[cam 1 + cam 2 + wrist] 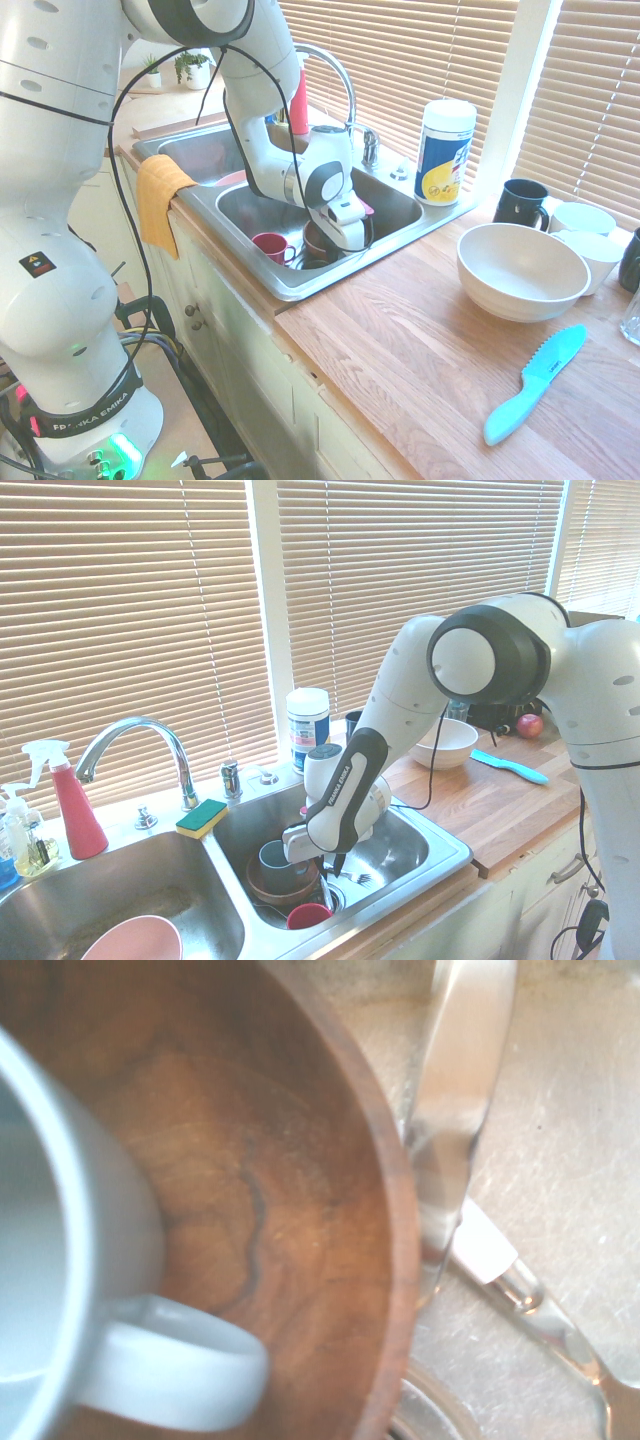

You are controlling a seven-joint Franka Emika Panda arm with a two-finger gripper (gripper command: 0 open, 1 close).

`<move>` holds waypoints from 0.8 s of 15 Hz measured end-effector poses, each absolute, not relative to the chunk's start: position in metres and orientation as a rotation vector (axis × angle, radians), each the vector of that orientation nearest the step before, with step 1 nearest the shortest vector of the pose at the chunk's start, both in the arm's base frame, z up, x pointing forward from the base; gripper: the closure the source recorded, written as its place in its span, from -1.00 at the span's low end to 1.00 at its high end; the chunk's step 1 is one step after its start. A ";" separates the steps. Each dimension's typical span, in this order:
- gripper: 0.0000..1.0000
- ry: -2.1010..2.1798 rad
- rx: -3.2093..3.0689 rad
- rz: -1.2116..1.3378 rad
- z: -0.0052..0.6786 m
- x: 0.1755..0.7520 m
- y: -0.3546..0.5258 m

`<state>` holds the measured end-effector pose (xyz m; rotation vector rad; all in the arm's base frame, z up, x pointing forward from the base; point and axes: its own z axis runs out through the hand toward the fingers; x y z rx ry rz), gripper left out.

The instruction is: Put the knife into the sink

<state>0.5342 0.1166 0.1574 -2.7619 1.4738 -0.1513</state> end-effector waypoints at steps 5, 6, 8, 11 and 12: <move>-1.00 1.460 -2.777 -0.147 0.163 0.534 0.117; -1.00 1.447 -2.782 -0.158 0.173 0.535 0.119; -1.00 1.404 -2.758 -0.237 0.218 0.543 0.129; -1.00 1.382 -2.747 -0.291 0.282 0.543 0.133; -1.00 1.373 -2.748 -0.301 0.298 0.541 0.132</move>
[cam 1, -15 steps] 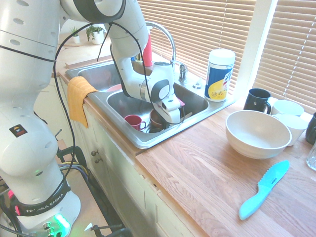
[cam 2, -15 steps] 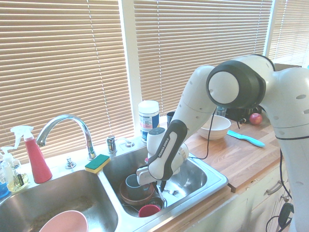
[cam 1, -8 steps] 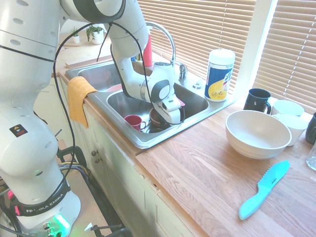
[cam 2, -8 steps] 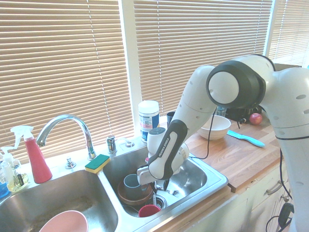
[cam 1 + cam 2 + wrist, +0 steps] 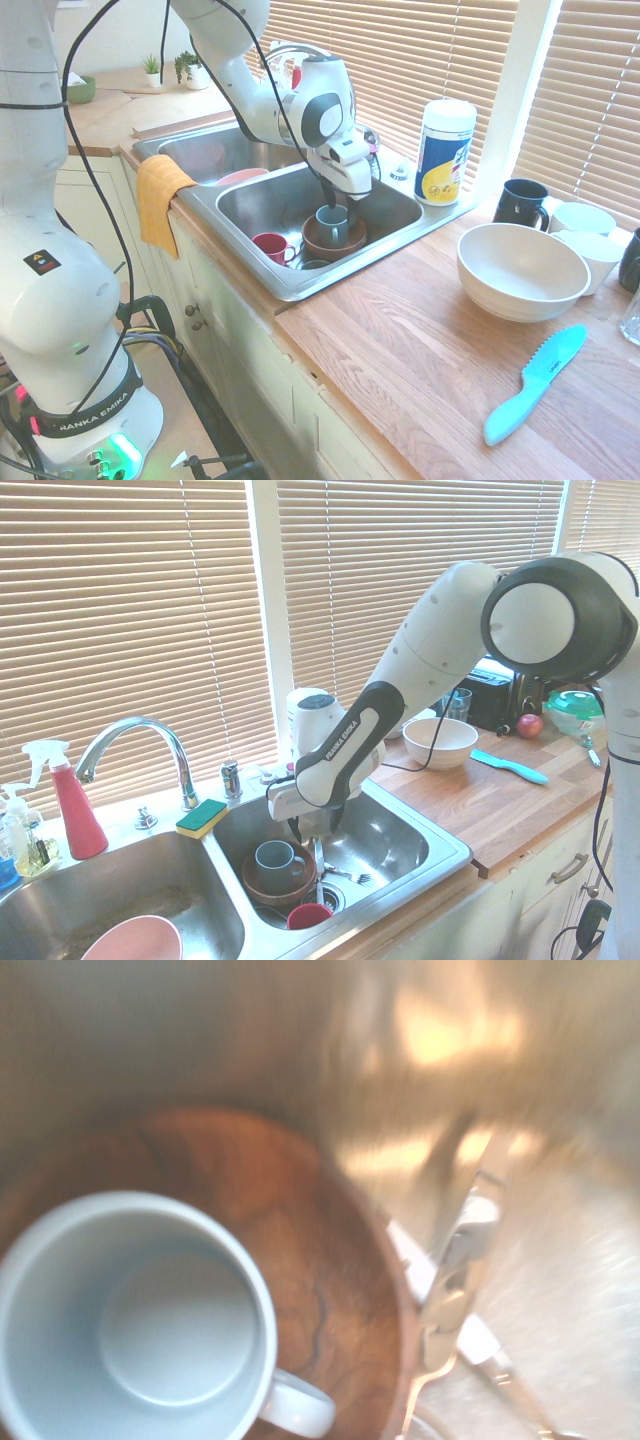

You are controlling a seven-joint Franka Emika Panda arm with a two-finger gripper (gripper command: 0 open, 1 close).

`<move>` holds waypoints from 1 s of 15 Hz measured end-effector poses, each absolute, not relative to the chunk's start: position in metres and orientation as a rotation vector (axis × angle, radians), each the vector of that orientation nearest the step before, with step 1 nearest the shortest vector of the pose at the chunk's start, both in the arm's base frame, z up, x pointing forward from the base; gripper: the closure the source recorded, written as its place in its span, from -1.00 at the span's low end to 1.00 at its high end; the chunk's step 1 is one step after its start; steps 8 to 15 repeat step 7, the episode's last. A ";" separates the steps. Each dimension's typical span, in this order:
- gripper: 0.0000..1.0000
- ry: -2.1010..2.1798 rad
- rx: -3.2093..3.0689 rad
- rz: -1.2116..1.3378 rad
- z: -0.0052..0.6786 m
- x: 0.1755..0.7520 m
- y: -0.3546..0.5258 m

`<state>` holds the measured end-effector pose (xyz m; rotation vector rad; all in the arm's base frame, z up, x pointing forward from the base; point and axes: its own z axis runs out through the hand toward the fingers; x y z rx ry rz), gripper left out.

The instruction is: Put the knife into the sink

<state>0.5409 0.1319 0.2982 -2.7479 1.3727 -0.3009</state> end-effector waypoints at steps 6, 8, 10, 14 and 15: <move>-1.00 1.197 -2.858 -0.278 0.361 0.510 0.117; -1.00 1.175 -2.863 -0.266 0.365 0.506 0.113; -1.00 1.175 -2.863 -0.266 0.365 0.506 0.113; -1.00 1.175 -2.863 -0.266 0.365 0.506 0.113; -1.00 1.175 -2.863 -0.266 0.365 0.506 0.113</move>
